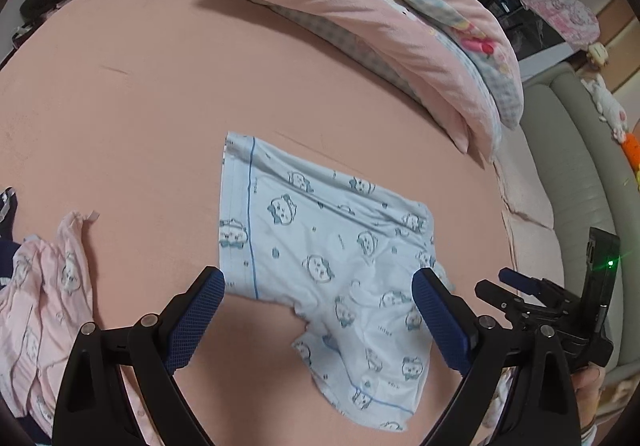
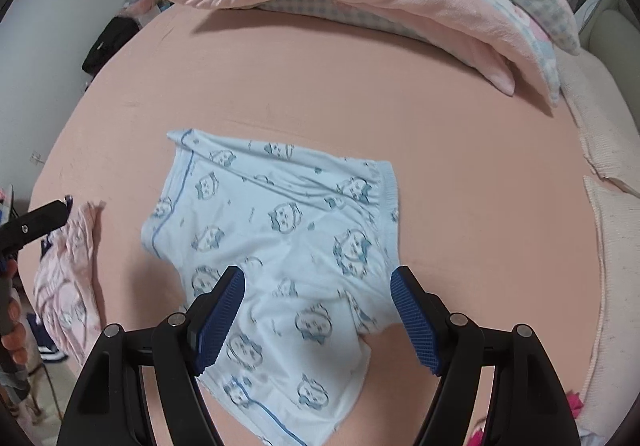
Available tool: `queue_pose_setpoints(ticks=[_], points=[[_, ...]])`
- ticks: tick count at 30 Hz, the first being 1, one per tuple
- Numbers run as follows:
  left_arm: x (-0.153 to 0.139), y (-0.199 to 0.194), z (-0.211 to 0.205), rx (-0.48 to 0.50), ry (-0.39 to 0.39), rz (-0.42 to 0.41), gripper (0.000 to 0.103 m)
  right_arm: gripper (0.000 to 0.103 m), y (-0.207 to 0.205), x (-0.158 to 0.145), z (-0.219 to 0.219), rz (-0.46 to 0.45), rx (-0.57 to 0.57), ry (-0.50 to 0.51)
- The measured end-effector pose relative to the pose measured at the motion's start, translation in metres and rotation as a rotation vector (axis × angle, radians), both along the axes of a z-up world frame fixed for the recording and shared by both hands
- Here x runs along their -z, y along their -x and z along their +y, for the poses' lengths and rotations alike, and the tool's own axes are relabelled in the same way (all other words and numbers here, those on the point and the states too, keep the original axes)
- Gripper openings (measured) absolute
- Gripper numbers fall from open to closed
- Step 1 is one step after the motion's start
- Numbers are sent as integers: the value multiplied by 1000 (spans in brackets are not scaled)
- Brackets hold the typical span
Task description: Fold clothes
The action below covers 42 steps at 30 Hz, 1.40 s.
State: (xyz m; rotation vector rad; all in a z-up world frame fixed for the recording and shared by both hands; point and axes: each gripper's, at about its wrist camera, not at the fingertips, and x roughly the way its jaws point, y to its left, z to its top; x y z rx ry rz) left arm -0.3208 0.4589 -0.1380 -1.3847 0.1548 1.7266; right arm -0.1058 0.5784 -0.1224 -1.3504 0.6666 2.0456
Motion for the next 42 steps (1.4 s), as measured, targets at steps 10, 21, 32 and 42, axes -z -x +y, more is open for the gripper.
queue_pose_setpoints(ticks=[10, 21, 32, 42], points=[[1, -47, -17, 41, -31, -63, 96, 75, -51, -5, -17, 40, 57, -11], [21, -104, -31, 62, -27, -94, 96, 75, -89, 27, -61, 34, 29, 43], [81, -134, -51, 6, -11, -264, 96, 75, -110, 66, -96, 62, 49, 116], [119, -129, -62, -67, -119, -357, 96, 75, -138, 102, -98, 92, 136, 186]])
